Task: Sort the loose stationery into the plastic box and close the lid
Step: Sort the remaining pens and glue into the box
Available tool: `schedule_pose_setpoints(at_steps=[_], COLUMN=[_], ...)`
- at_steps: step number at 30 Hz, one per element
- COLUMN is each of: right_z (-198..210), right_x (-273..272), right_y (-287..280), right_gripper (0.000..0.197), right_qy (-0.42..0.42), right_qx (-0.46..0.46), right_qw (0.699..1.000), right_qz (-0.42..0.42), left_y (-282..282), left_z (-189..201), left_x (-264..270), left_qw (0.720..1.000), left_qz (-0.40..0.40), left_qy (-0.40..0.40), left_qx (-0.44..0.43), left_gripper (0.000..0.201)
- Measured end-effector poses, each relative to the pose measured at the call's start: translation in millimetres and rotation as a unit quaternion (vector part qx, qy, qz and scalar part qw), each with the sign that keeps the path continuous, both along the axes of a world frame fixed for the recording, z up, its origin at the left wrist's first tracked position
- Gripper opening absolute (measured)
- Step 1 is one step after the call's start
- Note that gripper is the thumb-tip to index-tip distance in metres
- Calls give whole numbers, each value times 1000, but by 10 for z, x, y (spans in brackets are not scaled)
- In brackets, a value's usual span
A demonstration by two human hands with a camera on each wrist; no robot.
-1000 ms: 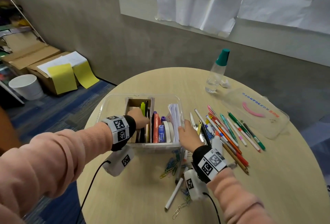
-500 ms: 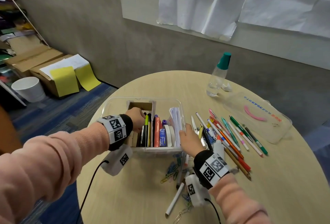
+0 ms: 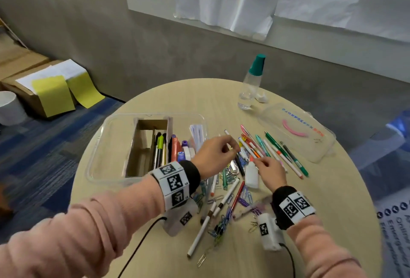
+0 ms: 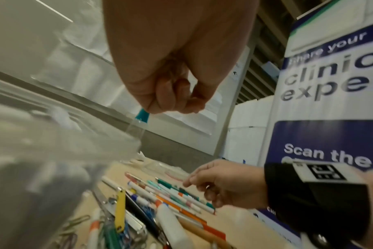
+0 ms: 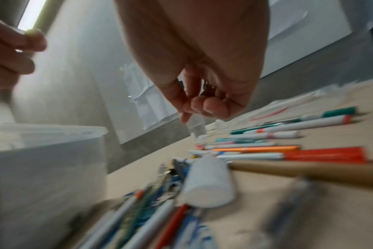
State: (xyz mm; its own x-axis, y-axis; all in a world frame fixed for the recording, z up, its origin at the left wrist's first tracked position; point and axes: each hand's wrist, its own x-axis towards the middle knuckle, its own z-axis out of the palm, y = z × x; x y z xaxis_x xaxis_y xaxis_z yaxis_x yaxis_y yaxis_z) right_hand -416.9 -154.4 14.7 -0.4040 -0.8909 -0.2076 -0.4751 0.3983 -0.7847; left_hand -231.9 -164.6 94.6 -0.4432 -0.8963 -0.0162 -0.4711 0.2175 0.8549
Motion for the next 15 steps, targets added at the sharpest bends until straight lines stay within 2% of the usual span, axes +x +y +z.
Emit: schedule_pose_setpoints(at_steps=[3, 6, 11, 13, 15], right_z=[-75, -191, -392, -431, -446], right_x=[-347, -499, -535, -572, -623], right_y=[85, 158, 163, 161, 185], right_gripper=[21, 18, 12, 11, 19], right_qy=[84, 120, 154, 188, 203], right_qx=[28, 85, 144, 170, 191], right_qw=[994, 988, 977, 967, 960], right_qz=[-64, -37, -24, -26, -29], left_y=[-23, -82, -218, -256, -268], left_z=[-250, -502, -842, -936, -1030], left_x=[-297, -551, -913, -1011, -1068], left_qw=[998, 991, 977, 974, 976], left_qz=[-7, -4, 33, 38, 26], left_qy=[-52, -118, -174, -188, -189], left_qx=[21, 69, 119, 124, 103], left_gripper=[20, 23, 28, 35, 46])
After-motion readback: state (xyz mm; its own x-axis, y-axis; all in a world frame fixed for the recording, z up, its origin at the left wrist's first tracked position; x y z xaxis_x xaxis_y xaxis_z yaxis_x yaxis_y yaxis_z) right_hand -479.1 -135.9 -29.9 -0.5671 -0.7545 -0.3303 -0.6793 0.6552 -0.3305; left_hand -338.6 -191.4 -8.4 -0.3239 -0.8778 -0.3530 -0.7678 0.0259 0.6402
